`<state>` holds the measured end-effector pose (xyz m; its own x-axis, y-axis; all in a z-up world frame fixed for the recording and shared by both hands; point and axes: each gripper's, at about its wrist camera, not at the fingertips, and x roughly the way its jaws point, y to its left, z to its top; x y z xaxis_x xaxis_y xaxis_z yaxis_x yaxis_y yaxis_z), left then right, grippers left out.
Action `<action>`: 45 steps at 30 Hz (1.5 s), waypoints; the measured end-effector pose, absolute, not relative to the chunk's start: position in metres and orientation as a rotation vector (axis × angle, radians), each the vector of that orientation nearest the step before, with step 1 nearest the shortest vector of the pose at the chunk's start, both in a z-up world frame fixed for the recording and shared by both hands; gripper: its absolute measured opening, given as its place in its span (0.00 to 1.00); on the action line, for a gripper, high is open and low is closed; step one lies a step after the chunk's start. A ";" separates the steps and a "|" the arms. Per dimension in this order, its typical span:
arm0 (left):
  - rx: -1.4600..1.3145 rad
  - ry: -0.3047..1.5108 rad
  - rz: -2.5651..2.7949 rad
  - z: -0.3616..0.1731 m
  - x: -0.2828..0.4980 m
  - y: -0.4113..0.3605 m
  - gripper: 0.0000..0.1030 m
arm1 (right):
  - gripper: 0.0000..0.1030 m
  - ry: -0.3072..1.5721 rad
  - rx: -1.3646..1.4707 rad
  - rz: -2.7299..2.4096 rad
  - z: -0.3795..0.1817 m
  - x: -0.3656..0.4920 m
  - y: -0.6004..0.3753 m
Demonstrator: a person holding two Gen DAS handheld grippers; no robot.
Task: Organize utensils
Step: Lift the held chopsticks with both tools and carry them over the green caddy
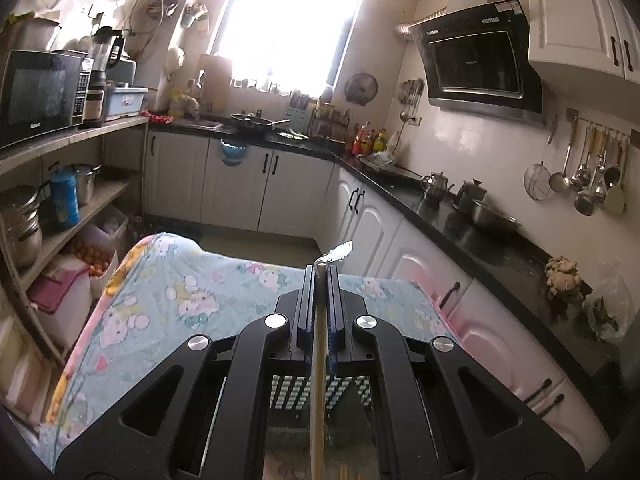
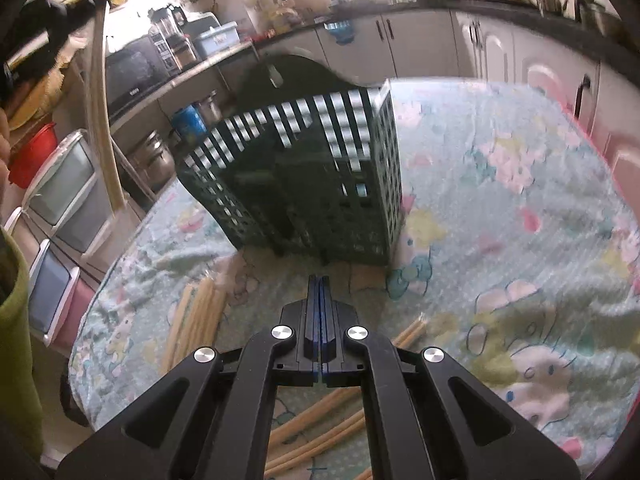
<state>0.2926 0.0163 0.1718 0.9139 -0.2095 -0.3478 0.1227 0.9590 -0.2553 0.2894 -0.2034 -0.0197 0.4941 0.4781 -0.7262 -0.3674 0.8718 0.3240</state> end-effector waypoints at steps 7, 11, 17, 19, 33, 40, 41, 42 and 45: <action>-0.216 0.345 -0.149 0.170 0.313 0.010 0.01 | 0.29 1.049 0.154 0.517 -0.054 0.298 -0.199; -0.208 0.319 -0.144 0.167 0.323 0.008 0.01 | 0.35 1.064 0.160 0.518 -0.061 0.301 -0.195; -0.191 0.305 -0.148 0.160 0.334 0.004 0.01 | 0.21 1.062 0.160 0.528 -0.061 0.308 -0.191; -0.189 0.308 -0.148 0.157 0.338 0.003 0.01 | 0.10 1.066 0.158 0.542 -0.061 0.309 -0.189; -0.202 0.308 -0.139 0.152 0.358 0.012 0.01 | 0.03 0.771 0.133 0.688 0.059 0.289 -0.193; -0.209 0.288 -0.141 0.161 0.363 0.013 0.01 | 0.03 0.565 0.133 0.681 0.141 0.295 -0.210; -0.209 0.287 -0.140 0.161 0.364 0.013 0.01 | 0.02 0.541 0.129 0.677 0.150 0.296 -0.212; -0.209 0.286 -0.139 0.162 0.364 0.012 0.01 | 0.02 0.524 0.127 0.672 0.157 0.298 -0.212; -0.213 0.281 -0.137 0.160 0.365 0.013 0.01 | 0.02 0.457 0.124 0.640 0.181 0.306 -0.216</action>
<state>0.3648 0.0128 0.1603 0.9519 -0.1629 -0.2595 0.1037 0.9683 -0.2272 0.3060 -0.2164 0.1811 0.7068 0.6016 -0.3722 -0.5478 0.7984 0.2500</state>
